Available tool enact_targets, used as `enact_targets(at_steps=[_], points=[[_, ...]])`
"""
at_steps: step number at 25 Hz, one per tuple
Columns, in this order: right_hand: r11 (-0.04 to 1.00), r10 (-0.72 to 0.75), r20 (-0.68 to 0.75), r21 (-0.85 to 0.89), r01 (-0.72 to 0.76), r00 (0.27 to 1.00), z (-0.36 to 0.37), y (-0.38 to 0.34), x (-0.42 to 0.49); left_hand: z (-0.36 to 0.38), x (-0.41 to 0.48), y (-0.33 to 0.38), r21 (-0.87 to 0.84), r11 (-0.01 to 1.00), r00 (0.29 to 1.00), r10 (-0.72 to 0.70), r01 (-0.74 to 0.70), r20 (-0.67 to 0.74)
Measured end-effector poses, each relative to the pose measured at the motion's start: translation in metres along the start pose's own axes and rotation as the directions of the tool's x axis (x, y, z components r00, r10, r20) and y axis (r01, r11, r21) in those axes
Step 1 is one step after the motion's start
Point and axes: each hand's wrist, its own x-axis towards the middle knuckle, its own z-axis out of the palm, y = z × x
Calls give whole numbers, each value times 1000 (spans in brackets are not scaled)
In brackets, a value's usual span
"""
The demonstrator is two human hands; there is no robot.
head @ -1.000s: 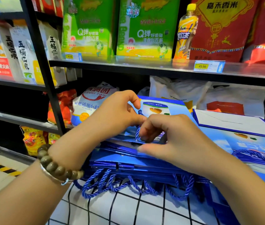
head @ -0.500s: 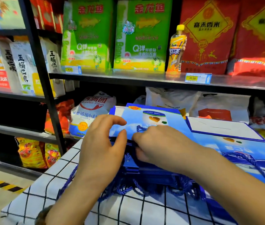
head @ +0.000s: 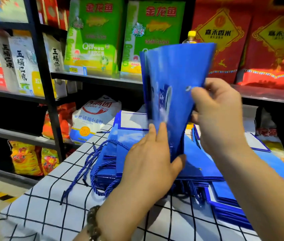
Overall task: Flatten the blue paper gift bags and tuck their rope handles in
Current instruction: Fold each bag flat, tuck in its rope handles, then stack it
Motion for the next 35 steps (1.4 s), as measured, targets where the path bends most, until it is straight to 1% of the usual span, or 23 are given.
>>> enact_targets(at_steps=[2, 3, 5, 7, 10, 12, 14, 16, 17, 19, 20, 21, 22, 23, 24, 25, 26, 27, 28, 29, 32, 34, 35], points=[[946, 172, -64, 288, -147, 983, -11, 0, -1, 0, 3, -2, 54, 997, 998, 58, -57, -10], [911, 248, -69, 357, -208, 966, -16, 2, -2, -2, 4, -4, 110, 991, 997, 83, -82, -2], [867, 356, -48, 390, -311, 933, -26, 11, -11, -7, 4, -10, 209, 969, 991, 126, -131, 40], [856, 445, -21, 303, -418, 895, -36, 22, -21, -11, 2, -19, 247, 951, 981, 168, -188, 101], [783, 600, 76, 147, -604, 797, -54, 29, -34, -19, 1, -34, 194, 951, 965, 215, -241, 147], [737, 672, 138, -35, -675, 728, -69, 24, -36, -25, 3, -41, 168, 951, 958, 230, -258, 169], [732, 667, 171, -327, -597, 725, -81, 15, -35, -29, 8, -47, 132, 954, 951, 242, -270, 192], [715, 631, 269, -567, -410, 728, -79, 6, -40, -33, 16, -50, 105, 951, 937, 261, -291, 231], [709, 622, 355, -633, -310, 698, -71, 3, -46, -34, 20, -51, 89, 951, 932, 266, -296, 247], [711, 586, 494, -694, -115, 642, -47, 5, -63, -34, 24, -54, 55, 954, 928, 273, -295, 254], [696, 533, 539, -717, 24, 653, -36, 10, -71, -34, 26, -54, 36, 956, 929, 273, -291, 248], [652, 477, 565, -741, 159, 674, -26, 17, -79, -33, 26, -54, 23, 958, 931, 272, -286, 242], [592, 421, 541, -772, 232, 728, -18, 21, -85, -32, 26, -54, 13, 960, 933, 269, -280, 237], [533, 366, 483, -809, 247, 795, -11, 24, -89, -32, 26, -54, 6, 962, 936, 265, -274, 233], [485, 323, 433, -839, 246, 842, -7, 25, -92, -32, 25, -54, -2, 964, 938, 259, -265, 231], [432, 278, 421, -858, 279, 864, -2, 28, -95, -32, 25, -54, -10, 965, 938, 256, -261, 233], [356, 229, 447, -865, 353, 865, 2, 32, -98, -32, 24, -55, -16, 965, 937, 257, -260, 236], [347, 205, 454, -862, 369, 867, 1, 36, -100, -33, 23, -55, -19, 966, 936, 255, -259, 241], [376, 139, 460, -844, 383, 877, 0, 35, -100, -33, 23, -55, -19, 967, 936, 249, -253, 247], [376, 88, 485, -825, 422, 870, -2, 36, -101, -34, 22, -55, -20, 970, 937, 241, -244, 252], [365, 59, 491, -821, 439, 869, -8, 34, -101, -35, 22, -55, -25, 977, 943, 211, -212, 257], [324, -3, 468, -835, 444, 883, -16, 33, -99, -36, 21, -54, -33, 981, 947, 193, -190, 257], [308, 6, 446, -852, 423, 895, -19, 28, -97, -36, 20, -55, -37, 983, 949, 184, -180, 255]])
